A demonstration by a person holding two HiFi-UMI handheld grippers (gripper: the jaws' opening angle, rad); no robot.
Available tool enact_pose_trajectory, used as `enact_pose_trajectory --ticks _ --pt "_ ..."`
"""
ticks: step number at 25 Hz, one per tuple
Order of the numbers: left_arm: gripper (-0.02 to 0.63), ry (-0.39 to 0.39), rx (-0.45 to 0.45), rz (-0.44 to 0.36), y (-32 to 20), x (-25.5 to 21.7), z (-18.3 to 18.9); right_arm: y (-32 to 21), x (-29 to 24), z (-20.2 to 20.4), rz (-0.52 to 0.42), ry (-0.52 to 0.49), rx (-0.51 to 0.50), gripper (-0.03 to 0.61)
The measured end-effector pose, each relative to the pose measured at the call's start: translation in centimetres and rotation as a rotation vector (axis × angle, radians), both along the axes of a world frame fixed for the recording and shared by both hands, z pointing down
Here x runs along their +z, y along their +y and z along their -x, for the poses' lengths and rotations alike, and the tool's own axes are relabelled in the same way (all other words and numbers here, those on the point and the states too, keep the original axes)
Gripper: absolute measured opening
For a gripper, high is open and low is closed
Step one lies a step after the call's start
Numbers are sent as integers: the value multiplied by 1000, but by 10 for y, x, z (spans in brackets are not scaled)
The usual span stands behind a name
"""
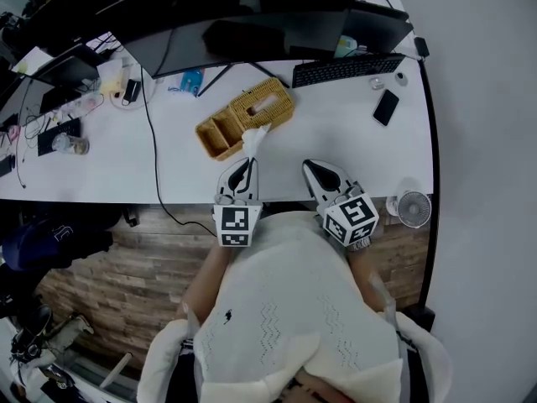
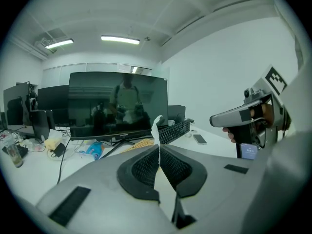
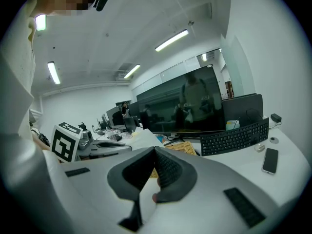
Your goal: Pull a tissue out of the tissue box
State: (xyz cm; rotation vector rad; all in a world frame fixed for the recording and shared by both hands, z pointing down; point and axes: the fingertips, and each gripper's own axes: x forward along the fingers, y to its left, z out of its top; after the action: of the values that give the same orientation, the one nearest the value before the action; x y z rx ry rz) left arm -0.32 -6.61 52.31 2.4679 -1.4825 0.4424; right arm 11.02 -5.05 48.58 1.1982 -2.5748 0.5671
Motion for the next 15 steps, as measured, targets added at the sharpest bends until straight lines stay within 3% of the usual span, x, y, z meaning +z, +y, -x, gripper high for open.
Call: enact_pose_trajectory --ticks 15 --pt "13 61 -5 -75 -10 -33 7 -6 -23 -6 -73 8 -15 2"
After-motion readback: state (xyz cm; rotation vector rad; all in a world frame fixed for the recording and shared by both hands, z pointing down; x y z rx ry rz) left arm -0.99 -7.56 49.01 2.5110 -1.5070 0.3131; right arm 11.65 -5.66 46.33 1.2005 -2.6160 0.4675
